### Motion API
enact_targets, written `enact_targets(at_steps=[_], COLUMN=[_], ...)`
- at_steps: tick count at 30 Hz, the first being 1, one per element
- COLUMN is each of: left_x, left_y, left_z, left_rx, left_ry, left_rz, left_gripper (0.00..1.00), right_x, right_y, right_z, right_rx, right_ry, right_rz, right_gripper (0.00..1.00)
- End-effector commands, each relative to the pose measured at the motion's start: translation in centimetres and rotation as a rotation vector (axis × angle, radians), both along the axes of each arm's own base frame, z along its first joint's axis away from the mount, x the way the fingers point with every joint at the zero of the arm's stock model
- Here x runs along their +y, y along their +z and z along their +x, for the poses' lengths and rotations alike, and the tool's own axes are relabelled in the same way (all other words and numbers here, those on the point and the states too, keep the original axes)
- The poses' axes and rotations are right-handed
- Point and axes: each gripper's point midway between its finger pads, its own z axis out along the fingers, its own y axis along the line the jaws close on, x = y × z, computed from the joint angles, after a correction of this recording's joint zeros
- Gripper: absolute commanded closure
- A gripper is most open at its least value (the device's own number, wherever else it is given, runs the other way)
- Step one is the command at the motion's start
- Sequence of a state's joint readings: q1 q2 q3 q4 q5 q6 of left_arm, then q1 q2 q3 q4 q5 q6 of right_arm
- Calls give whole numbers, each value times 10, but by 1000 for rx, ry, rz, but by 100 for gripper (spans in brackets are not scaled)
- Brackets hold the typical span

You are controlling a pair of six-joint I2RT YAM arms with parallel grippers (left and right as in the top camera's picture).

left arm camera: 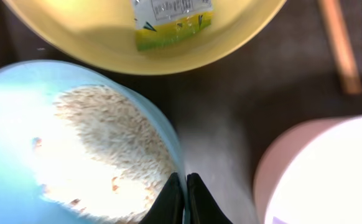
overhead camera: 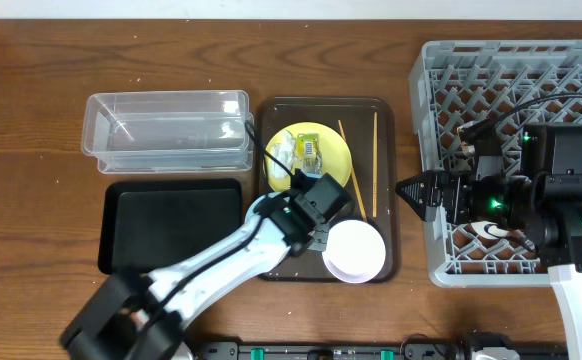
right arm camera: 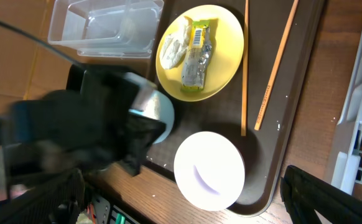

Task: Sort waste into correct bins and load items into the dishwasher rack
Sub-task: 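Tip the light-blue bowl over the black tray to dump the rice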

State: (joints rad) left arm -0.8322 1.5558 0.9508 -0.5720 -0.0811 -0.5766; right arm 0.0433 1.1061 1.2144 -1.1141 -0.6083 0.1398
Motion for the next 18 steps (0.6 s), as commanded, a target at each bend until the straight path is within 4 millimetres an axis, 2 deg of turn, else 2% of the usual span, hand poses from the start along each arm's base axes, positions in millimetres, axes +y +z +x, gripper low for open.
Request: enact_targets(at_steps=[1, 4, 6, 10, 18], left_x=[-2, 8, 23, 47, 82], left_y=[47, 73, 89, 111, 140], left_z=[6, 2, 0, 3, 19], left_rx=[-85, -103, -111, -103, 41], left_ry=[8, 26, 58, 94, 143], left_rz=[-87, -150, -183, -277, -715], left_gripper=[94, 94, 94, 94, 94], right_x=[3, 3, 3, 3, 3], right_y=[-2, -2, -2, -2, -3], right_z=[-2, -2, -2, -2, -3], right_rx=[-4, -4, -4, -5, 2], right_ry=[23, 23, 23, 23, 23], right_rz=[-7, -7, -7, -7, -7], right_gripper=[1, 1, 1, 1, 1])
